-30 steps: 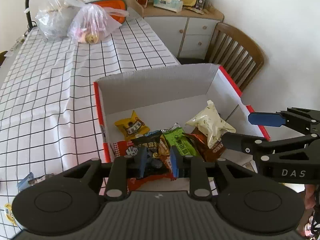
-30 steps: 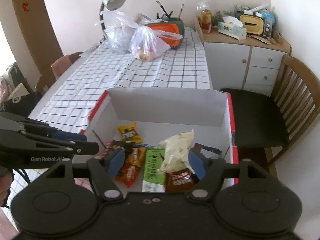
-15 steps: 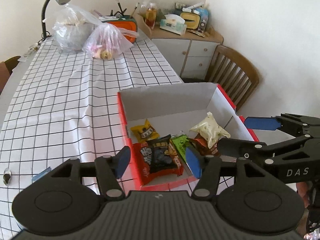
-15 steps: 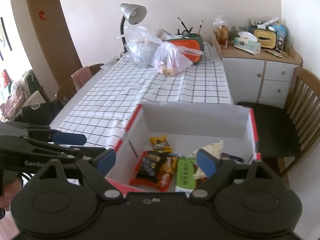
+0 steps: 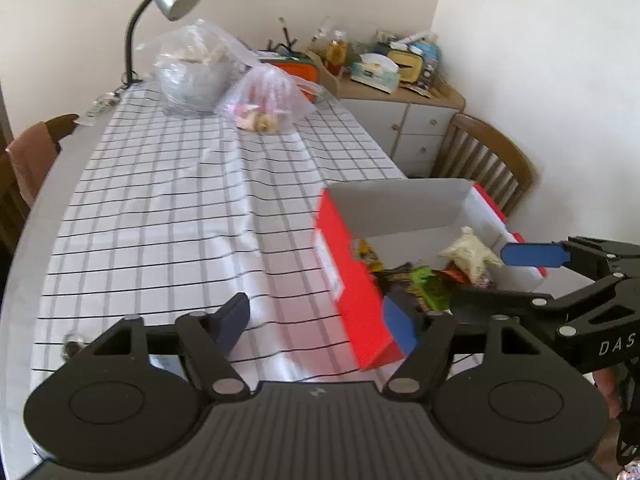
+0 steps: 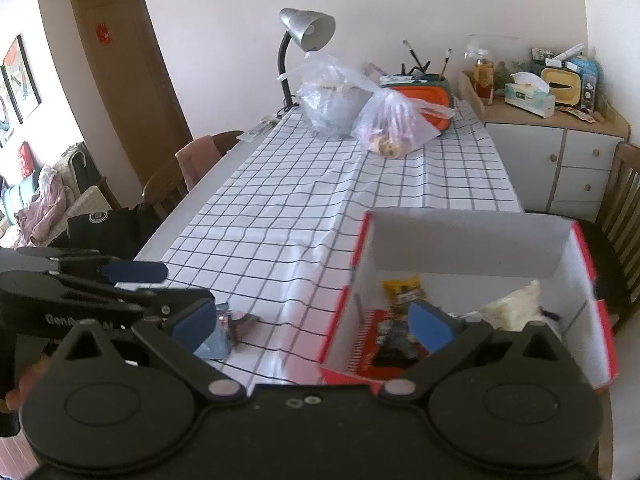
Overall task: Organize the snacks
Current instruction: 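Withdraw both tools from the box toward the remaining snacks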
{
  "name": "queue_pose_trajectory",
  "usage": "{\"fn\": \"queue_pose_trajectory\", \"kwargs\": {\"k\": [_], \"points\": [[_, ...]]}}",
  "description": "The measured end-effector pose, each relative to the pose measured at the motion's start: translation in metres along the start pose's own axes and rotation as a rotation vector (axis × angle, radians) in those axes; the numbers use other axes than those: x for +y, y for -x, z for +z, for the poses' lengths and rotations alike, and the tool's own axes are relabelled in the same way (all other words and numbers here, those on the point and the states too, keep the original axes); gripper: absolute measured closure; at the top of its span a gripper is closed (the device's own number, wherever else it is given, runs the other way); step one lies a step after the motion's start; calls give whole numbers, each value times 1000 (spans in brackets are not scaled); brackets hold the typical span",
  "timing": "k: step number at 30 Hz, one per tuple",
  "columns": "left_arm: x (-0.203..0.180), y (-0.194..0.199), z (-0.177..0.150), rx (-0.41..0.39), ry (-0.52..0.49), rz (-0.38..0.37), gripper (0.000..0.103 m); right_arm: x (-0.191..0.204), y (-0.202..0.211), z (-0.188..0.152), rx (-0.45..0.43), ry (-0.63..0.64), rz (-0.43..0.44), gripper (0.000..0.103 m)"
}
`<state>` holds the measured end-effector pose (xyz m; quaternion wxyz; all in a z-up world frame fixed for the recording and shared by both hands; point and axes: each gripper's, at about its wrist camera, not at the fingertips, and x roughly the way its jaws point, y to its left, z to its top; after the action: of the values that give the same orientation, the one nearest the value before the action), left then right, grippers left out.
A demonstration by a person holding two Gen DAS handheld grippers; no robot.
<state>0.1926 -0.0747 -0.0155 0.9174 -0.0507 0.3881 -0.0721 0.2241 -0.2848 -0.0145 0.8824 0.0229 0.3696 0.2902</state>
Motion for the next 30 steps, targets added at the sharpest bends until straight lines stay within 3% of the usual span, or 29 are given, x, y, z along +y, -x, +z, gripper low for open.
{"fn": "queue_pose_trajectory", "kwargs": {"k": [15,30], "points": [[125,15,-12,18,56,33,25,84,-61,-9,44,4,-33,0],[232,-22,-36,130,104,127,25,120,-143,-24,182,32,-52,5]]}}
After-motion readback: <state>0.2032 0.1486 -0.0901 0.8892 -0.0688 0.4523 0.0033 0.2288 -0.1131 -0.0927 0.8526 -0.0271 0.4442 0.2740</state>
